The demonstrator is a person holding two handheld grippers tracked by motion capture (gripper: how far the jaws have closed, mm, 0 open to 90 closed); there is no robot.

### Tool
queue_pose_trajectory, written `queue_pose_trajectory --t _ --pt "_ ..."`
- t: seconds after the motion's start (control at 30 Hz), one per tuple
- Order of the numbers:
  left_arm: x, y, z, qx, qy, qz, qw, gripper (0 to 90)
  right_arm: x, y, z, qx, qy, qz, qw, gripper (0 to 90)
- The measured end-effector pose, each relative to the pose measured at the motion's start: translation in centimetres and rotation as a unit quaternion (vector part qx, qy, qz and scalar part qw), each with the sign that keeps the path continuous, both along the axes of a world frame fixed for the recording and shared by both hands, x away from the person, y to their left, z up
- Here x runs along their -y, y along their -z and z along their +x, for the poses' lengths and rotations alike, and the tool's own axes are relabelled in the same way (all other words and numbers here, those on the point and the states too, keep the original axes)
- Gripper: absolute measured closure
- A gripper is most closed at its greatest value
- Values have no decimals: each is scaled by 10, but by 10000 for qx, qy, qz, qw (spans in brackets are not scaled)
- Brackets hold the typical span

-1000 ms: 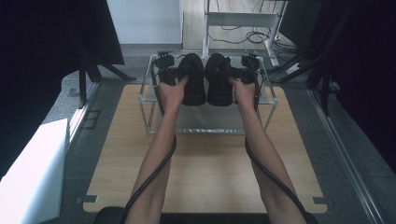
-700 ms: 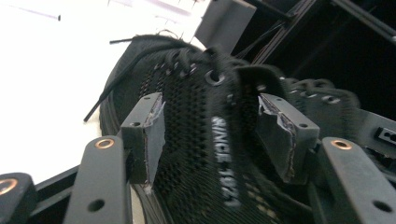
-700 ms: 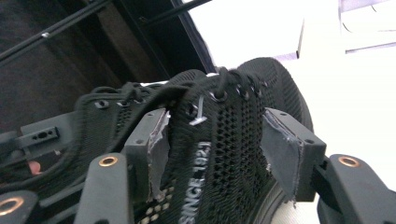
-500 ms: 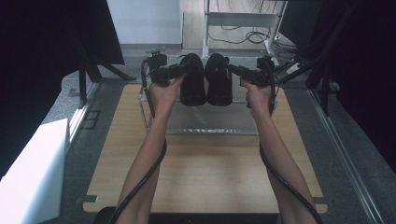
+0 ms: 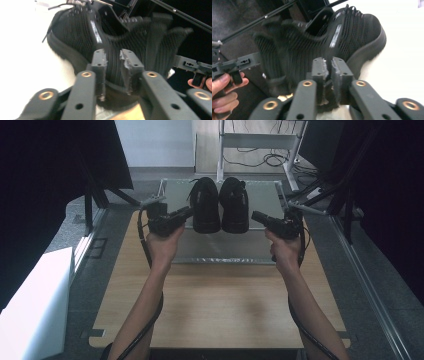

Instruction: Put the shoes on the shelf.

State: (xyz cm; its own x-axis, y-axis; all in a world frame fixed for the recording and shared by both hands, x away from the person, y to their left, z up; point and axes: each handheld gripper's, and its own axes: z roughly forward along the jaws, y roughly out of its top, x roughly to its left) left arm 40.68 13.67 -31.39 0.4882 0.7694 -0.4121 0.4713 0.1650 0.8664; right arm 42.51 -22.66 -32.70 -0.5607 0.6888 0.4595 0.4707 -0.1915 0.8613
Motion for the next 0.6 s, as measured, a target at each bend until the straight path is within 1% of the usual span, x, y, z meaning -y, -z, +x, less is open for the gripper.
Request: queue_pose_trajectory --t 0.03,0.07,0.1,0.17,0.23,0.3,0.37,0.47,0.53,0.57,0.6 --pt "-1 3 -3 8 27 2 10000 761 0 0 0 0 0 0 10000 845" --pt "-2 7 -7 11 87 -10 10000 821 0 6 -8 26 -103 -28 9999 880" --pt "-2 10 -9 16 111 -11 9999 821 0 6 -8 26 -103 -28 9999 880" --pt "-1 18 -14 -19 177 15 9998 856 -2 13 -13 36 -162 -118 9998 897" --pt "1 24 -17 -32 223 55 9997 887 -4 23 -19 3 -281 -85 9996 900" --pt "4 30 -19 -44 279 86 9996 889 -7 28 -21 -32 -346 -55 9994 900" --pt "7 36 -19 -58 247 219 9994 890 -9 30 -21 -46 -383 -65 9992 900" --pt "10 43 -16 -127 244 238 9993 890 -14 35 -21 -78 -402 -85 9991 900" --pt "11 45 -15 -125 260 196 9994 891 -16 38 -19 -92 -376 -97 9992 900" --pt "12 44 -14 -118 214 213 9995 893 -17 39 -18 -96 -361 -100 9993 900" --pt "13 44 -14 -111 208 272 9994 894 -18 40 -16 -101 -317 -3 9994 900"
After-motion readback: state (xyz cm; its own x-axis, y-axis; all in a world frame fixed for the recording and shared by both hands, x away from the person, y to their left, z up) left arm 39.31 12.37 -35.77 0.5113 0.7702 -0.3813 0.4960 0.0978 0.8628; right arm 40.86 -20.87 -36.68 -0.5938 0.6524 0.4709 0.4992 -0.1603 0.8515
